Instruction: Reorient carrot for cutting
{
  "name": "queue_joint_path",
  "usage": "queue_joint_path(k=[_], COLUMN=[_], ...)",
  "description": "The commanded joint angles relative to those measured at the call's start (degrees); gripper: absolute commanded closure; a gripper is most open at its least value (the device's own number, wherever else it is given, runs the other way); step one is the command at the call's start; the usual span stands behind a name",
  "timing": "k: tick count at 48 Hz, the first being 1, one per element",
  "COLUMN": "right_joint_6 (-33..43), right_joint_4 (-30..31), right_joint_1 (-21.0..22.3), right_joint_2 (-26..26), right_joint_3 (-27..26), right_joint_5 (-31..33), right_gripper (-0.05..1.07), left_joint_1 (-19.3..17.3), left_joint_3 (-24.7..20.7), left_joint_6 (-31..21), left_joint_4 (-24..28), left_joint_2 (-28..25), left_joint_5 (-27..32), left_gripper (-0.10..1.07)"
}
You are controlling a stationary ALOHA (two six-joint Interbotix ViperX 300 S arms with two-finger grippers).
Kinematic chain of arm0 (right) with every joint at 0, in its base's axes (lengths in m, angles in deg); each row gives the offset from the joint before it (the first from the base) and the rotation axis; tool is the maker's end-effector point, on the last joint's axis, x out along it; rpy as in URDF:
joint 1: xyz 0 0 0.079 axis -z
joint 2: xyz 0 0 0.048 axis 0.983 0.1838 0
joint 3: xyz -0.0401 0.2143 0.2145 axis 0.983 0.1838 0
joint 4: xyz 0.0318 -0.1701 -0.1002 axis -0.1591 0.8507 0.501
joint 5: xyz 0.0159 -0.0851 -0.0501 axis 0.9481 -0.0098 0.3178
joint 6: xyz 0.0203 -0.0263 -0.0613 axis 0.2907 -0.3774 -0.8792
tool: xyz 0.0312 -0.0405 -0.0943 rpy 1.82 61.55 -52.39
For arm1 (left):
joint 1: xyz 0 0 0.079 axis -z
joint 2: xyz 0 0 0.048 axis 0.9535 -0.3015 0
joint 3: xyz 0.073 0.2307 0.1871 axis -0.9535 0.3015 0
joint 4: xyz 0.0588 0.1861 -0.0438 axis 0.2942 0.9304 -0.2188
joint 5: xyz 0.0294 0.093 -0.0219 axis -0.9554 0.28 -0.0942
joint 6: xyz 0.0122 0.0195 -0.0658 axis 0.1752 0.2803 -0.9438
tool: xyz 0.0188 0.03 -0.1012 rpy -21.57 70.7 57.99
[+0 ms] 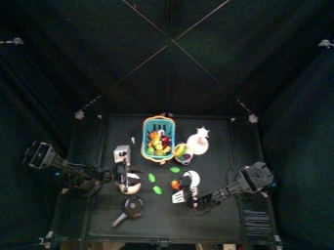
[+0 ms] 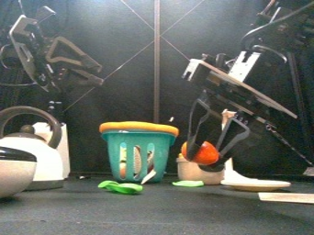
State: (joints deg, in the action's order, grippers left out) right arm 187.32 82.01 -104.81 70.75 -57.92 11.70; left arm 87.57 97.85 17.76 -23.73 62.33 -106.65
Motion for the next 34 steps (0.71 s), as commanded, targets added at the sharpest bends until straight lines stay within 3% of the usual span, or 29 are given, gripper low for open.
queue_joint_path(k=[1,14,28,34], right_joint_6=[5.5,14.1,14.7,14.6], right_joint_4=[1.9,1.9,-6.2,-6.7], right_joint_1=[-0.6,-1.1,-1.1,-1.0], right_joint_2=[0.1,3.5,6.5,7.4], right_joint_3=[-1.7,-4.7,-8.3,-8.3], right_joint_5=[1.1,1.7,1.3,1.2], right_gripper=[0.44,0.44,0.4,0.34], left_joint_1=[0.2,0.4,0.5,0.5], left_joint_3=[-0.6,-0.9,-0.8,-0.7], left_joint_6=[0.0,0.0,0.0,0.0], left_joint_4=[0.2,0.2,0.2,0.2], left_joint_2=[0.2,0.2,0.2,0.2], left_joint_5=[-0.2,-0.3,-0.2,-0.3], left_gripper=[0.17,0.17,0.17,0.17])
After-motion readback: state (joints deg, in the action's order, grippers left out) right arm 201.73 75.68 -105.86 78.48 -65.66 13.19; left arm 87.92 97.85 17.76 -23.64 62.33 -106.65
